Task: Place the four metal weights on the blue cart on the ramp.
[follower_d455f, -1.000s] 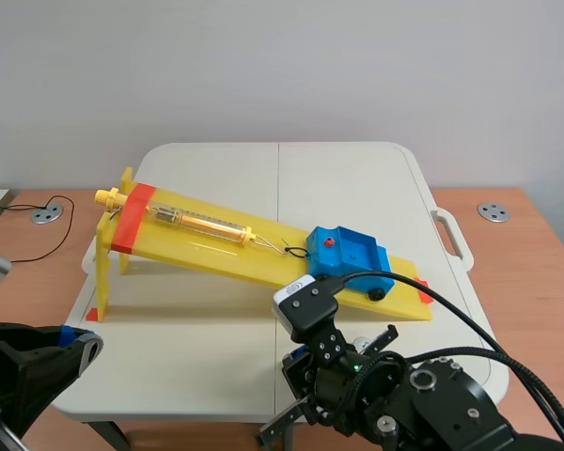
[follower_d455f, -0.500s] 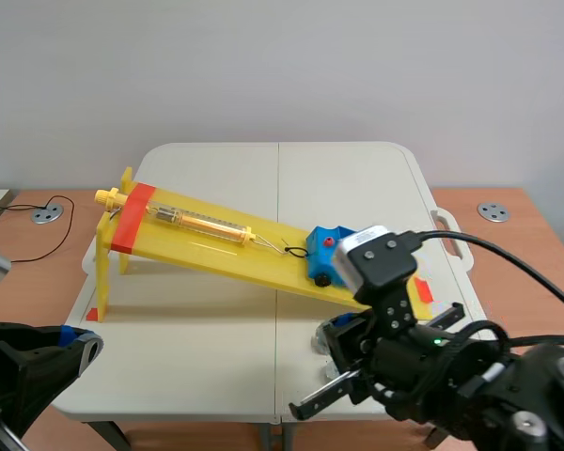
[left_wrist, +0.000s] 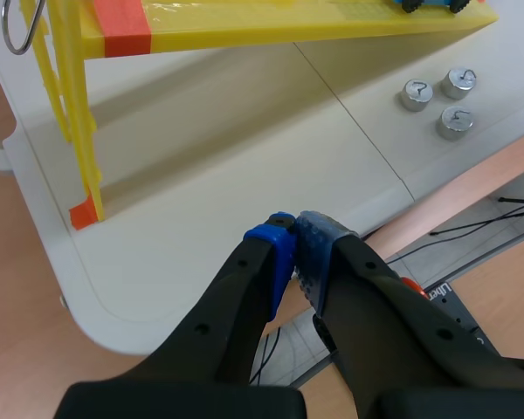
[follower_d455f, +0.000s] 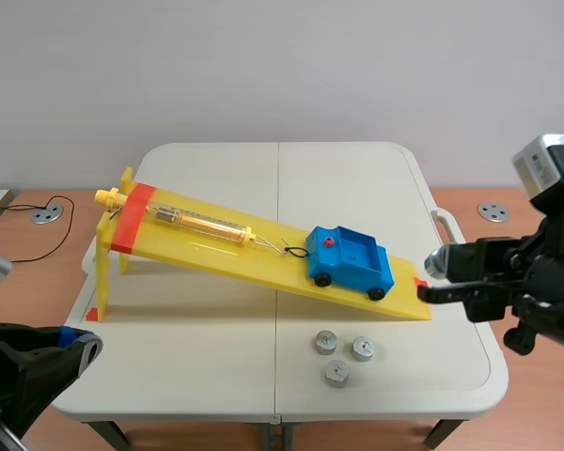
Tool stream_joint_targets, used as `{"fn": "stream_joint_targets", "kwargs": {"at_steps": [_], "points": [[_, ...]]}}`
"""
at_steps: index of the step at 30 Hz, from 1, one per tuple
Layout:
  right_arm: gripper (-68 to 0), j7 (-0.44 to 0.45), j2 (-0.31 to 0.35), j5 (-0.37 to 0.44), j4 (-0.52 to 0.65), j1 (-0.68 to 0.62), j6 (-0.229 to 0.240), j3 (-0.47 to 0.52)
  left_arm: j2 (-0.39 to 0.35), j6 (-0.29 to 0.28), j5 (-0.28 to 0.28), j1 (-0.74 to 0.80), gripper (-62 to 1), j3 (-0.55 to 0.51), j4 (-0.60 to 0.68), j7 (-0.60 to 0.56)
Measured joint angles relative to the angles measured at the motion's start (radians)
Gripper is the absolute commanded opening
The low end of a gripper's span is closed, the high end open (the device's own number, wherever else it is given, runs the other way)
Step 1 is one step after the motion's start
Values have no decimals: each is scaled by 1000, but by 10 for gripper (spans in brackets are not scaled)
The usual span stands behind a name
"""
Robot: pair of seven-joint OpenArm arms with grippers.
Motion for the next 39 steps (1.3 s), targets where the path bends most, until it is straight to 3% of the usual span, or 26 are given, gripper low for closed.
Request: {"fn": "stream_joint_targets", "kwargs": {"at_steps": [5,11,16,39], "points": [[-669,0,-51,2,-43,95,-2,30,0,0,0,-6,-571,0,0,18],[-669,0,-108,11,-200,224,-2,27,0,0,0,-23,-571,0,0,23],[-669,-1,-126,10,-319,292,39,5,0,0,0,-26,-571,0,0,23],[-669,2,-215,7,-611,470,58,-16,0,0,0,-26,-571,0,0,37]]}}
